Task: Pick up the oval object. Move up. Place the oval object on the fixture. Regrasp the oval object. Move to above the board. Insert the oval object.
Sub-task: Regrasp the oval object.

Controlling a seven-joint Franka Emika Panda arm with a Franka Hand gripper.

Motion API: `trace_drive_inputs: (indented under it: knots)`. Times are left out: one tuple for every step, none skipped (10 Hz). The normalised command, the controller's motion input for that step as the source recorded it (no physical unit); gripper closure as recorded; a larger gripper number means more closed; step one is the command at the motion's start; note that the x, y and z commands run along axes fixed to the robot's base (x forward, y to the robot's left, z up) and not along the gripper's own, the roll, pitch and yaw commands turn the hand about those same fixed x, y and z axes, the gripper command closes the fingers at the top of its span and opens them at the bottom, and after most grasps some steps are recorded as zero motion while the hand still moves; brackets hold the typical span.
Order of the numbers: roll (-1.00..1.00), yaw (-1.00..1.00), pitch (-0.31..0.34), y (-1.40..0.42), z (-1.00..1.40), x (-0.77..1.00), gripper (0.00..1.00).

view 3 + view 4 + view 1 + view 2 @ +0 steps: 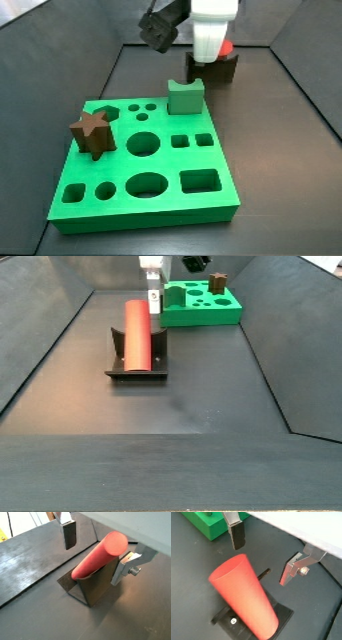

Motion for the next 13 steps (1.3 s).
trace_drive_inputs:
  knots:
    - [-0.03,0.05,0.215,-0.01,0.00,0.74,0.00]
    - [-0.04,0.05,0.218,-0.01,0.00,0.64,0.00]
    - [-0.04,0.05,0.221,-0.01,0.00,0.58,0.00]
    - [-0.04,0.05,0.228,-0.01,0.01,0.49,0.00]
    - [-0.04,0.05,0.232,-0.01,0.01,0.45,0.00]
    - [-0.04,0.06,0.231,-0.01,0.00,0.38,0.00]
    - [-0.04,0.06,0.225,-0.01,0.00,0.32,0.00]
    - [-0.05,0.06,0.226,-0.01,0.00,0.27,0.00]
    - [-0.05,0.06,0.232,-0.01,0.00,0.21,0.00]
    - [-0.05,0.05,0.238,-0.01,0.00,0.15,0.00]
    - [-0.05,0.05,0.241,-0.01,0.00,0.10,0.00]
    - [-0.05,0.06,0.222,-0.01,0.00,0.07,0.00]
    - [-0.05,0.06,0.213,-0.01,0.00,0.07,0.00]
